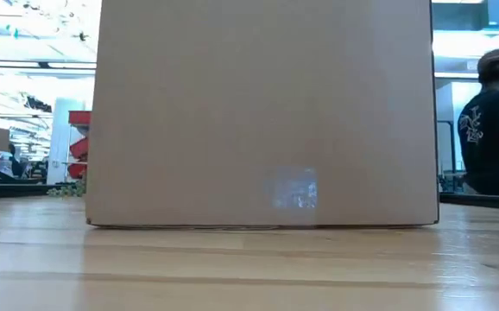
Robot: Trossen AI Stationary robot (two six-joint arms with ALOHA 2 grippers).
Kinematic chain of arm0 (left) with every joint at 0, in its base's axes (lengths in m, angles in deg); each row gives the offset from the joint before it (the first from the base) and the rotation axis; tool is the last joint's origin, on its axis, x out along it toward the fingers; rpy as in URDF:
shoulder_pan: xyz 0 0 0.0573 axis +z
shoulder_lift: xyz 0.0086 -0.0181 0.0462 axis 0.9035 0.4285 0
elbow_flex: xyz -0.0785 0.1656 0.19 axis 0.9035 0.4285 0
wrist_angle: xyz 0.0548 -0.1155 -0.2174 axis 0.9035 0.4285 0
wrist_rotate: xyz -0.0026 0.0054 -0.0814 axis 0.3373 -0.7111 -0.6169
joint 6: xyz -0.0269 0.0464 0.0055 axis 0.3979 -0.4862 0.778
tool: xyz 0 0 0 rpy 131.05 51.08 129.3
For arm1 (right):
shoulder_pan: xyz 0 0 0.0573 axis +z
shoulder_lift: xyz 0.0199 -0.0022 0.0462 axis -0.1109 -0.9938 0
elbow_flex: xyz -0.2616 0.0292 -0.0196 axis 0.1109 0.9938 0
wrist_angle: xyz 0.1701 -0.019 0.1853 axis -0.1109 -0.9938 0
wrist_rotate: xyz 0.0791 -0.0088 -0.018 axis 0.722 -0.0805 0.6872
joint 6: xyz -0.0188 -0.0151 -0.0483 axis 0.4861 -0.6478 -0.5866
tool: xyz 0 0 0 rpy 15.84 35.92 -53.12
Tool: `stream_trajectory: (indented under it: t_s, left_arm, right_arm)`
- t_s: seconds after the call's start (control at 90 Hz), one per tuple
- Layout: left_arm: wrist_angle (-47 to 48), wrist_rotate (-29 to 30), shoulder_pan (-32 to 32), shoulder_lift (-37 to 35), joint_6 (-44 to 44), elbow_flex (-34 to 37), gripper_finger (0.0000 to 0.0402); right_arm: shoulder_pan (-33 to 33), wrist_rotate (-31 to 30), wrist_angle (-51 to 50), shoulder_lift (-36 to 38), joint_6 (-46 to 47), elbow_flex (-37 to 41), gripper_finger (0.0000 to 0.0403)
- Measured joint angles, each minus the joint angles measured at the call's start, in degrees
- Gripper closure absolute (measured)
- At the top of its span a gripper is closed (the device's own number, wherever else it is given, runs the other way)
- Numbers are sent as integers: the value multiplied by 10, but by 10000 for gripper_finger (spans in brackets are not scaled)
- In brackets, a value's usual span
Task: Wrap mug
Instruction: Close the brown cardboard box
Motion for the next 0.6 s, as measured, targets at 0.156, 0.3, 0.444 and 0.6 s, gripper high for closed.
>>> stream_trajectory:
  t_s: [0.156, 0.3, 0.444, 0.6]
  left_arm:
    - [-5, 2, 1, 0, 0, 0, 402]
    - [-10, 4, 3, 0, -7, 0, 402]
    - [-5, 13, 5, 0, -7, -3, 401]
    - [1, 38, -20, 1, -7, -16, 401]
  right_arm:
    - [-53, 78, 23, -5, -1, 3, 403]
    - [-88, 137, 43, -39, 3, 2, 403]
    - [-113, 156, 71, -76, 4, -1, 403]
    - [-134, 123, 58, -79, 40, -1, 403]
